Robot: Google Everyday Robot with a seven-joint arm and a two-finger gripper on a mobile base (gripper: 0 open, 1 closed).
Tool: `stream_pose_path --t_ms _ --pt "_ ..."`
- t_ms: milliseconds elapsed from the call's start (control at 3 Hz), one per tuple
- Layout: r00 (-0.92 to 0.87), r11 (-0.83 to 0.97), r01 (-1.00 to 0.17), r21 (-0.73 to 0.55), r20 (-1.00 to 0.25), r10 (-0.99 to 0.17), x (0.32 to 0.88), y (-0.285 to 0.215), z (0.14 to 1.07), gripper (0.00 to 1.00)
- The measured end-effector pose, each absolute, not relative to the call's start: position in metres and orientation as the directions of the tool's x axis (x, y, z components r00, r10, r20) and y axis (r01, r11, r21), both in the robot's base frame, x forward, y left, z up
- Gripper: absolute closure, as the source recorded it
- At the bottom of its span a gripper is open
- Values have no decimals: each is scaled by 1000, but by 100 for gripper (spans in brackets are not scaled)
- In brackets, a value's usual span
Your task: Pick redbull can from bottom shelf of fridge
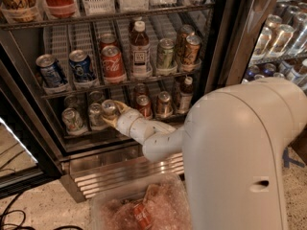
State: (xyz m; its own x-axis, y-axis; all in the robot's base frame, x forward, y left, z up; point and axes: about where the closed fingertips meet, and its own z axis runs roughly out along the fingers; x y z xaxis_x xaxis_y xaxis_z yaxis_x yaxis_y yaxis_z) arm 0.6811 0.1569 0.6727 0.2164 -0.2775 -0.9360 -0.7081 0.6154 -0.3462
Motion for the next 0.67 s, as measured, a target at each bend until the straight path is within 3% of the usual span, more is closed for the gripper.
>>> stream_pose_path --t_ms 667 --pt "189 585 -740 -331 -938 -292 653 145 675 100"
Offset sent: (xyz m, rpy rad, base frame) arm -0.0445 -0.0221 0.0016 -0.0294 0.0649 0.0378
